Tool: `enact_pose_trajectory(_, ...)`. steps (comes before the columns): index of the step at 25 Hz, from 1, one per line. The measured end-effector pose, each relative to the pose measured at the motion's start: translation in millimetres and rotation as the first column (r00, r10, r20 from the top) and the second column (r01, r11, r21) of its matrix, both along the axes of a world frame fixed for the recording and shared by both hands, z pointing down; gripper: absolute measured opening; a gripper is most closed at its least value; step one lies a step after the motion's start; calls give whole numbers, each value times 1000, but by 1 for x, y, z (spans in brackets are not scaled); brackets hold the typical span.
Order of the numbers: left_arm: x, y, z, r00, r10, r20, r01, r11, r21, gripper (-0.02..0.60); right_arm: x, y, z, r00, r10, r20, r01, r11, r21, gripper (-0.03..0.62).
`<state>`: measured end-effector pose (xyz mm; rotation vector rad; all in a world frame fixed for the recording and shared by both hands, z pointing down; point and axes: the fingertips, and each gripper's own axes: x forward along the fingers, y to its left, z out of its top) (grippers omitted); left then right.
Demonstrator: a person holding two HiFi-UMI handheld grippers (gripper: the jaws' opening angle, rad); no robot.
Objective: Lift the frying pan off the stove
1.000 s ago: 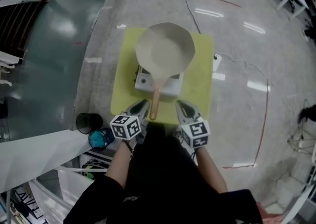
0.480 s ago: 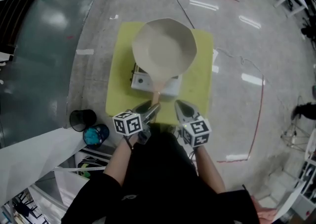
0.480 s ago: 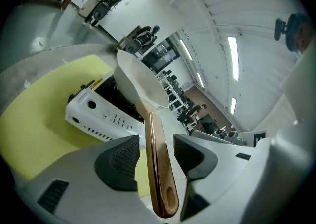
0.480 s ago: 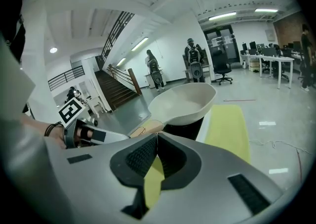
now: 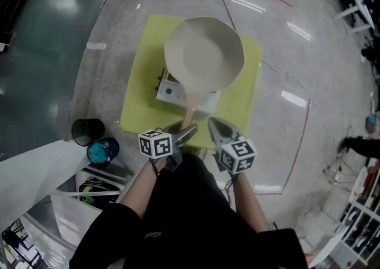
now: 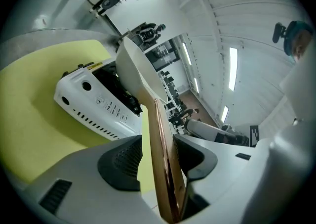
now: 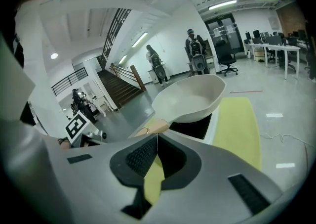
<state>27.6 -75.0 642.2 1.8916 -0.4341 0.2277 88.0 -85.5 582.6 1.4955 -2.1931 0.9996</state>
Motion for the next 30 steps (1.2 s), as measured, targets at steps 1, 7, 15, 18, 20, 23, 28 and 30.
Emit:
enact_pose_trajectory(1, 3, 3, 2, 1000, 24, 4, -24, 1000, 5, 238, -2, -3, -1, 1000, -2, 19, 2, 1000, -4, 17)
enact_pose_trajectory(7, 6, 10, 2, 999, 49, 4, -49, 998, 27, 168, -4, -19, -1, 997, 6, 73, -4, 1000, -24, 17)
enact_pose_trajectory(15, 4, 10, 4, 998, 66, 20, -67, 998, 10, 133, -19, -33, -1, 989, -25, 149, 34, 998, -60, 25)
enact_pose_trajectory(18, 4, 10, 4, 997, 69, 21, -69, 998, 9, 133, -23, -39, 2, 967, 14, 255, 12, 995, -101, 137)
enact_pose_trajectory(20, 3, 11, 3, 998, 66, 21, -66, 998, 9, 133, -22, -43, 6, 956, 44, 291, -5, 991, -133, 152)
enact_pose_trajectory(23, 3, 10, 2, 998, 61, 20, -62, 998, 10, 133, -21, -46, 18, 951, 58, 303, -2, 984, -180, 170)
enact_pose_trajectory(28, 3, 10, 4, 998, 60, 22, -60, 998, 10, 133, -29, -53, 35, 922, 75, 379, 20, 971, -240, 224)
enact_pose_trajectory(30, 3, 10, 5, 998, 65, 22, -65, 998, 10, 133, -32, -59, 39, 909, 88, 408, 21, 967, -254, 239)
